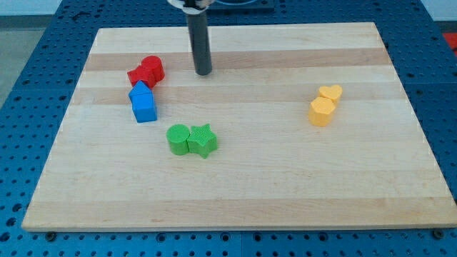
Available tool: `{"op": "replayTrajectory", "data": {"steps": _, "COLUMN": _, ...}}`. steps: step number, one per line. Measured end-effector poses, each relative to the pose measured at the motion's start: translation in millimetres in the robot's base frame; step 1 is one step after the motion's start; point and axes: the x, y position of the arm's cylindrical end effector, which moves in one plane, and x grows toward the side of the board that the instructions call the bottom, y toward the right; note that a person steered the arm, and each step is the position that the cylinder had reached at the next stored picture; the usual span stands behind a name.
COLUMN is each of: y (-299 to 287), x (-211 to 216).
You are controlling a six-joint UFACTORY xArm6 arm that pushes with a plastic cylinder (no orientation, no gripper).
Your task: Move your arm towards the yellow heart
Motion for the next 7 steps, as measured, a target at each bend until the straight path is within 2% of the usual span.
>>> {"op": "replayTrajectory", "data": {"steps": 1, "y": 30, "x": 3}}
{"op": "replayTrajectory", "data": {"steps": 4, "y": 46, "x": 10}}
{"op": "replayTrajectory", "data": {"steps": 6, "y": 73, "x": 60}}
{"op": "replayTrajectory", "data": {"steps": 7, "y": 66, "x": 78}}
